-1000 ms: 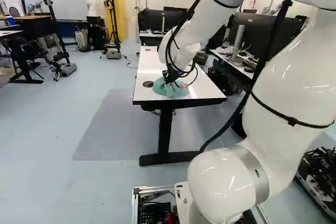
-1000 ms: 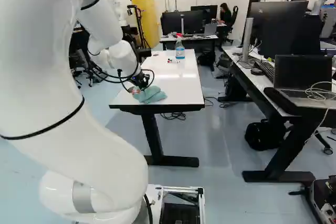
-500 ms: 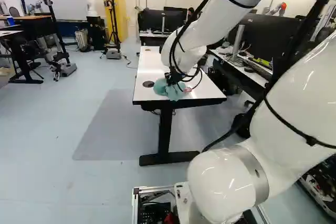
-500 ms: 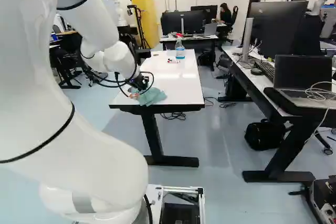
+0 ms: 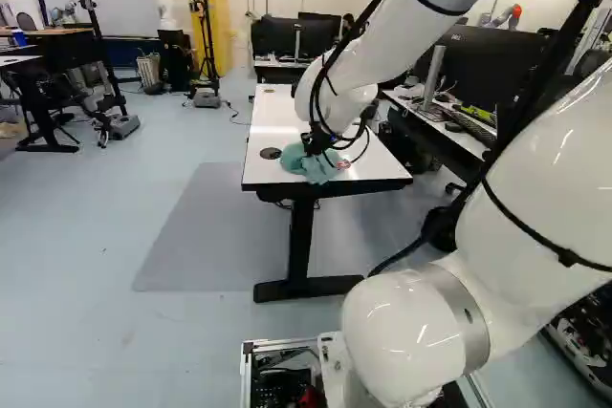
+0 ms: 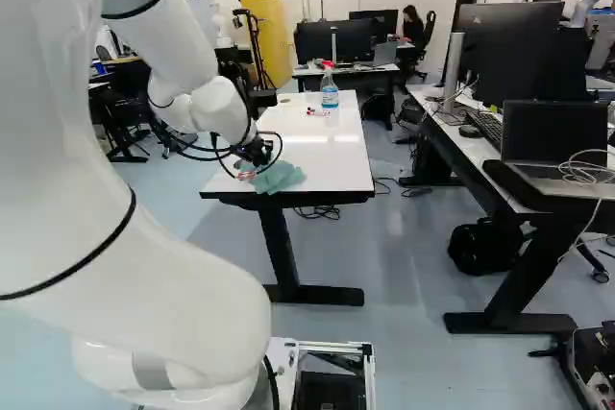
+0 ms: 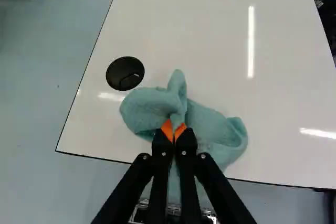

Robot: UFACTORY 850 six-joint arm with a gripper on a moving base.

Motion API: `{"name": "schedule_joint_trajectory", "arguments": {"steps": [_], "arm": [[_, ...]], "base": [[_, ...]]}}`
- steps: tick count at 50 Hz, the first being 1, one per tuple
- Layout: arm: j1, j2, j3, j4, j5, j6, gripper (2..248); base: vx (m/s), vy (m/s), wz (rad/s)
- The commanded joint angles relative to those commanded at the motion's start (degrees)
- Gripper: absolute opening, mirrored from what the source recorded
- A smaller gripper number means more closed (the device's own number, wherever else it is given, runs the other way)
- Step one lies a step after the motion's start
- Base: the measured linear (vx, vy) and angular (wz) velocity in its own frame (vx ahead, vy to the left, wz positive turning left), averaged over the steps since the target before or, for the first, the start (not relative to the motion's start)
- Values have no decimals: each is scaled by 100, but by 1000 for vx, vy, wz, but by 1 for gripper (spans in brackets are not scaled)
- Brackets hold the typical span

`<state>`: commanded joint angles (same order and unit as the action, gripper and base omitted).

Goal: Clean the table with the green towel

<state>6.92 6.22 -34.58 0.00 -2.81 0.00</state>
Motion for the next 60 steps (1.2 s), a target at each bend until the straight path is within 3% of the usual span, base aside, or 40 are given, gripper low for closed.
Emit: {"name": "schedule_joint_trajectory", "arguments": {"steps": [12,60], "arm": [[-236,-41,-74,0,0,0,24],[-1286,472,-245,0,0,0,24]], "base": [[0,0,0],[0,0,0]]}}
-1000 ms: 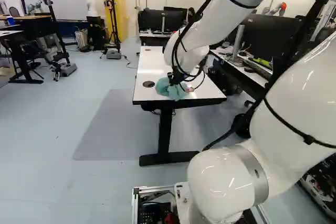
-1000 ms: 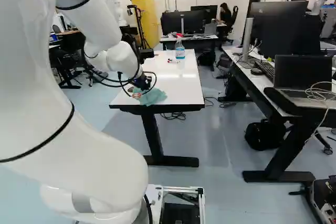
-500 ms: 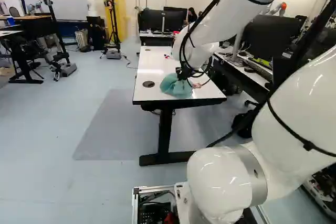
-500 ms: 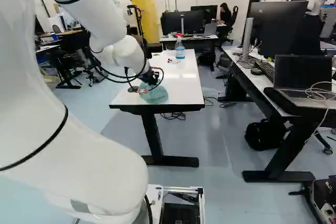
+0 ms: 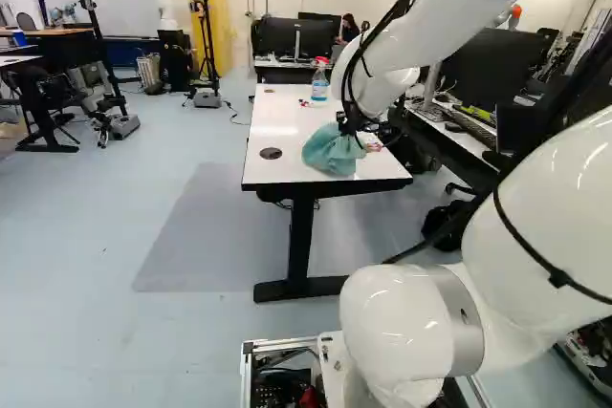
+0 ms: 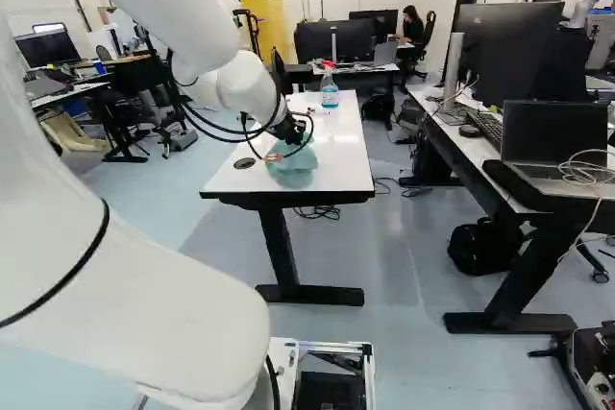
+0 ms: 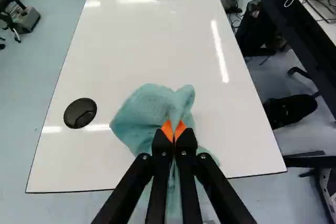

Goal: Clean the table with the green towel

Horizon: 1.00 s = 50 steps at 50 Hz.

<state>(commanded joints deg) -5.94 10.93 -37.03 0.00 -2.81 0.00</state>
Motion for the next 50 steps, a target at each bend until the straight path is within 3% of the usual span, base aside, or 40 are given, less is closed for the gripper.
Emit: {"name": "schedule_joint_trajectory", "arguments": {"steps": [50], "arm": [[-1005,-555,-514,0,0,0,24]], "base": [[0,0,0]]}}
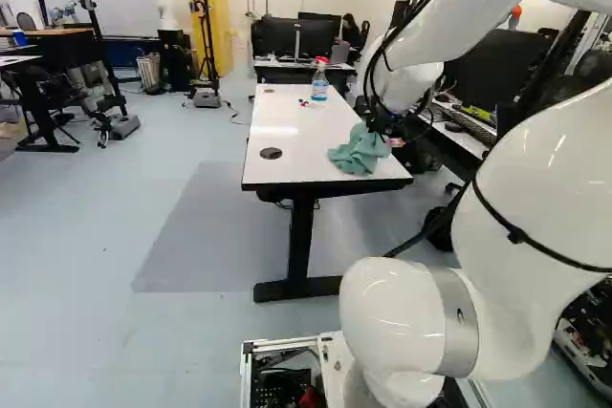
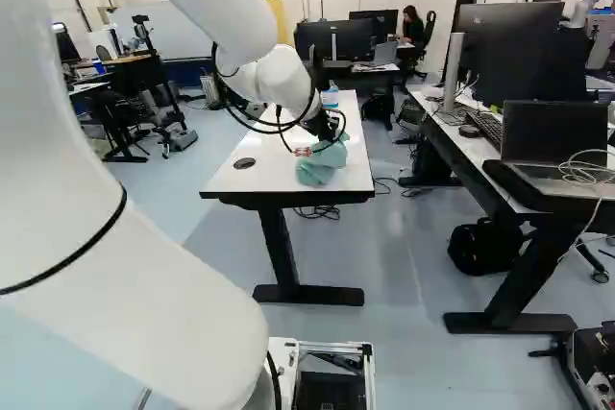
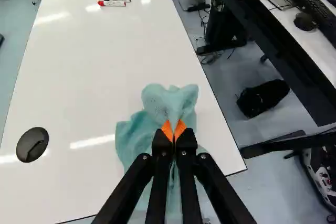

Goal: Clean the table with the green towel

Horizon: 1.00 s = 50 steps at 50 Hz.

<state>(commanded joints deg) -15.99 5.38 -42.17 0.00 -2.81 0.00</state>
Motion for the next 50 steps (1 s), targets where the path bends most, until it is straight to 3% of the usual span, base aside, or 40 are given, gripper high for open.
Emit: {"name": "schedule_joint_trajectory", "arguments": {"steps": [17,18,22,23,27,28,32,33,38,39,43,44,50], "arm": [[-217,-121,-116,0,0,0,27],[-217,-121,-116,0,0,0,55],[-217,-121,-116,0,0,0,55],[-217,-121,-116,0,0,0,90],[-217,-121,-116,0,0,0,90],[-217,-121,-116,0,0,0,126],[-217,-121,-116,0,0,0,126],[-217,-121,-116,0,0,0,162],[-217,-118,-116,0,0,0,162],[-216,-112,-116,0,0,0,199],[-197,-66,-107,0,0,0,199],[-185,-51,-103,0,0,0,237],[-89,58,-76,0,0,0,247]], "base": [[0,0,0],[0,0,0],[0,0,0],[0,0,0],[0,0,0],[0,0,0],[0,0,0],[0,0,0],[0,0,0],[0,0,0],[0,0,0],[0,0,0],[0,0,0]]}}
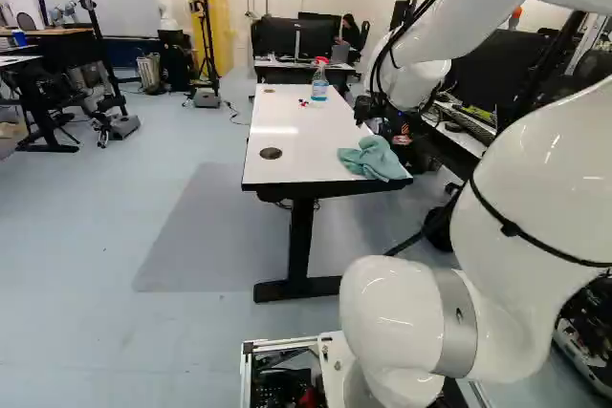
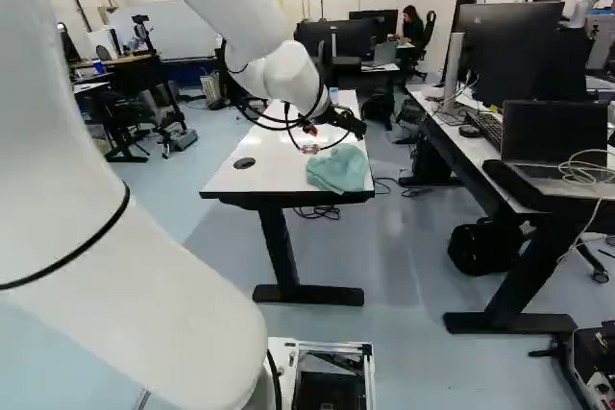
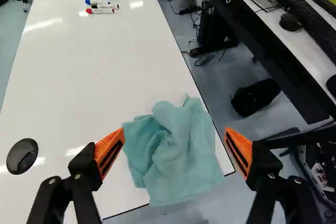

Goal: Clean the table with the green towel

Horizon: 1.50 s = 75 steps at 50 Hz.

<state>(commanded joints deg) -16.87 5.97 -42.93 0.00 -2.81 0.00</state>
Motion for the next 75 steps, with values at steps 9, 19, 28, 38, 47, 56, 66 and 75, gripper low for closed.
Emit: {"name": "schedule_joint_trajectory", "arguments": {"steps": [9,19,28,38,47,56,66,75], "arm": [[169,183,51,0,0,0,247],[366,320,124,0,0,0,247],[547,385,183,0,0,0,247],[750,447,239,0,0,0,247],[936,493,280,0,0,0,247],[1081,522,306,0,0,0,247],[1085,525,330,0,36,0,247],[1095,533,389,0,126,0,247]], "base": [[0,0,0],[0,0,0],[0,0,0],[0,0,0],[0,0,0],[0,0,0],[0,0,0],[0,0,0]]}}
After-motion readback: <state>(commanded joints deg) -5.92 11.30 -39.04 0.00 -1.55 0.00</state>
